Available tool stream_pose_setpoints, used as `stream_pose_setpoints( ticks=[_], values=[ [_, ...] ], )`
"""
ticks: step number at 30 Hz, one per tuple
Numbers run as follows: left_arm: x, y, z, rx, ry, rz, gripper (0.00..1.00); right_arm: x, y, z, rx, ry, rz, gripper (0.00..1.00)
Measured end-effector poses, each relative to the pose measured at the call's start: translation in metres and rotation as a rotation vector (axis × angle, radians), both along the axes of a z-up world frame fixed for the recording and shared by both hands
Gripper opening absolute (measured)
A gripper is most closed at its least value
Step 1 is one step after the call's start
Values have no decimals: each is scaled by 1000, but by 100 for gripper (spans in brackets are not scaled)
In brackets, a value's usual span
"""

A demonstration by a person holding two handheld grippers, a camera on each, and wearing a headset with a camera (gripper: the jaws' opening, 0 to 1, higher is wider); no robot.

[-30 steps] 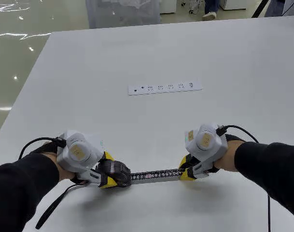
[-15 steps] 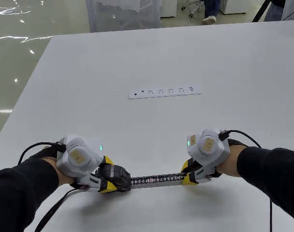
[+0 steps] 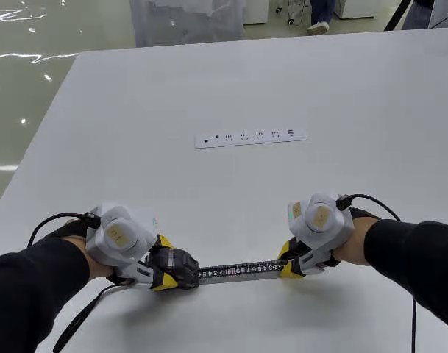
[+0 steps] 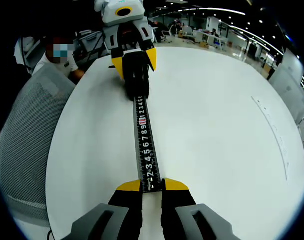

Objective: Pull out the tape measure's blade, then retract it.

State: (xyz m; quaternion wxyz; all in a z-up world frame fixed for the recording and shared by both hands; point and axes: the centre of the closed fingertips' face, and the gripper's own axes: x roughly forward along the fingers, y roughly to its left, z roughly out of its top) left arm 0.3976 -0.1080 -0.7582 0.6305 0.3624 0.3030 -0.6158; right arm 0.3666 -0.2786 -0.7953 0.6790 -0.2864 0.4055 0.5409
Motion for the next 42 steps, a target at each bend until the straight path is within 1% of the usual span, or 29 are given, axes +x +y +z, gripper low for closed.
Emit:
stream_pose_setpoints(
  ticks=[24, 42],
  values=[
    [0, 0, 0, -2, -2, 2, 29, -1, -8, -2, -6, -3, 2, 9],
    [1, 1, 0, -2, -3, 4, 29, -3, -17, 0, -9, 5, -6, 9]
  ],
)
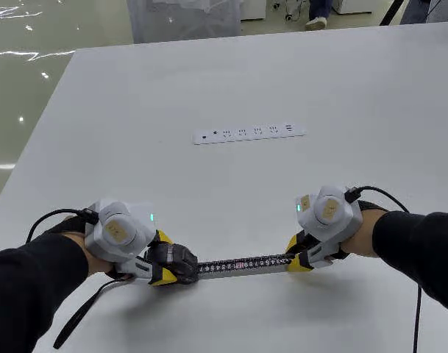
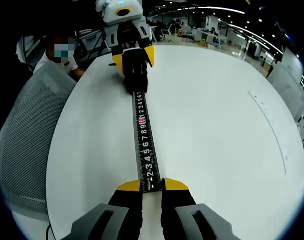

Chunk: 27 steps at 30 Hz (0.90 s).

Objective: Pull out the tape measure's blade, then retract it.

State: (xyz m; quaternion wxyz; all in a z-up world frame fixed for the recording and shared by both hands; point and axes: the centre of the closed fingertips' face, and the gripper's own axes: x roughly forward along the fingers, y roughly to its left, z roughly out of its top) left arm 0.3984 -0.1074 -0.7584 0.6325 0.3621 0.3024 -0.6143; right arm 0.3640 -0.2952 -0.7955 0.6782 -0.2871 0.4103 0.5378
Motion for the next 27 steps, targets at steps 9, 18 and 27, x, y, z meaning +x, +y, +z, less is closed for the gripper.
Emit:
stream_pose_setpoints(
  ticks=[9, 18, 27],
  values=[
    [0, 0, 0, 2, 0, 0, 29, -1, -4, 0, 0, 0, -4, 9],
    [0, 0, 0, -1, 1, 5, 29, 0, -9, 0, 0, 4, -8, 9],
    [0, 0, 0, 0, 0, 4, 29, -1, -13, 0, 2, 4, -16, 9]
  ],
)
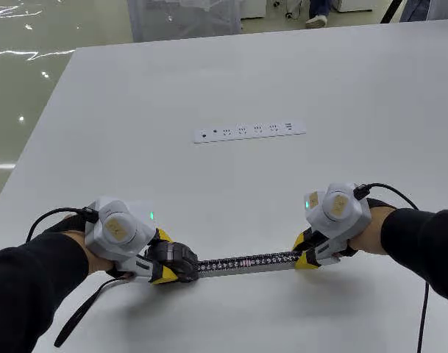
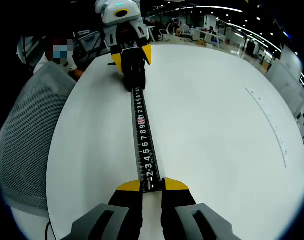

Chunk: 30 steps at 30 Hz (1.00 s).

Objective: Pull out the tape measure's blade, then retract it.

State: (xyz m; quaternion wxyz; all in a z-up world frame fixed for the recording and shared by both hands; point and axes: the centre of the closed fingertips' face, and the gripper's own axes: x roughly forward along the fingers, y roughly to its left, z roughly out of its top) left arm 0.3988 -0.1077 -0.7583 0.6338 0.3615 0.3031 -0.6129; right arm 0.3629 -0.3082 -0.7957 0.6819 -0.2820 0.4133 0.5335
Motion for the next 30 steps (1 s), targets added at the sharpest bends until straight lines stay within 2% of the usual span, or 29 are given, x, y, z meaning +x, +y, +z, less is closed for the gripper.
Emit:
stream_pose_setpoints(
  ticks=[30],
  values=[
    [-1, 0, 0, 3, 0, -3, 29, -3, -13, 0, -10, 0, 2, 9]
  ],
)
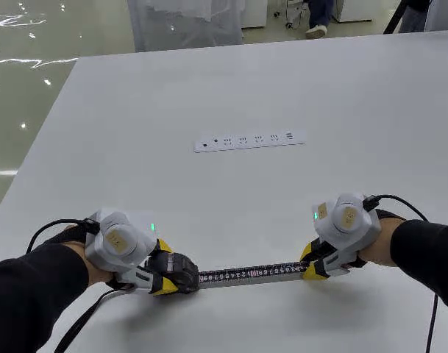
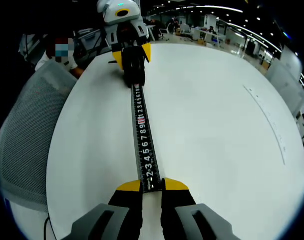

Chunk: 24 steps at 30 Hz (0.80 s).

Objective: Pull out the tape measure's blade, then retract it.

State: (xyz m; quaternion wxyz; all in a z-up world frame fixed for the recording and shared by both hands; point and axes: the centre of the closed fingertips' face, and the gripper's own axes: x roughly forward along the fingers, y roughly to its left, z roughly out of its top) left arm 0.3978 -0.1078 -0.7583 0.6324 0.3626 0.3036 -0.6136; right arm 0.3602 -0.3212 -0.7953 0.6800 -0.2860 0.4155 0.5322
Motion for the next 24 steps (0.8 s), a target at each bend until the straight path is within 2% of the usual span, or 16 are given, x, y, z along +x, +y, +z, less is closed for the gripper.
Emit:
stream_pose_setpoints(
  ticks=[24],
  values=[
    [1, 0, 0, 3, -1, 0, 29, -2, -13, 0, -6, 16, -34, 9]
  ],
)
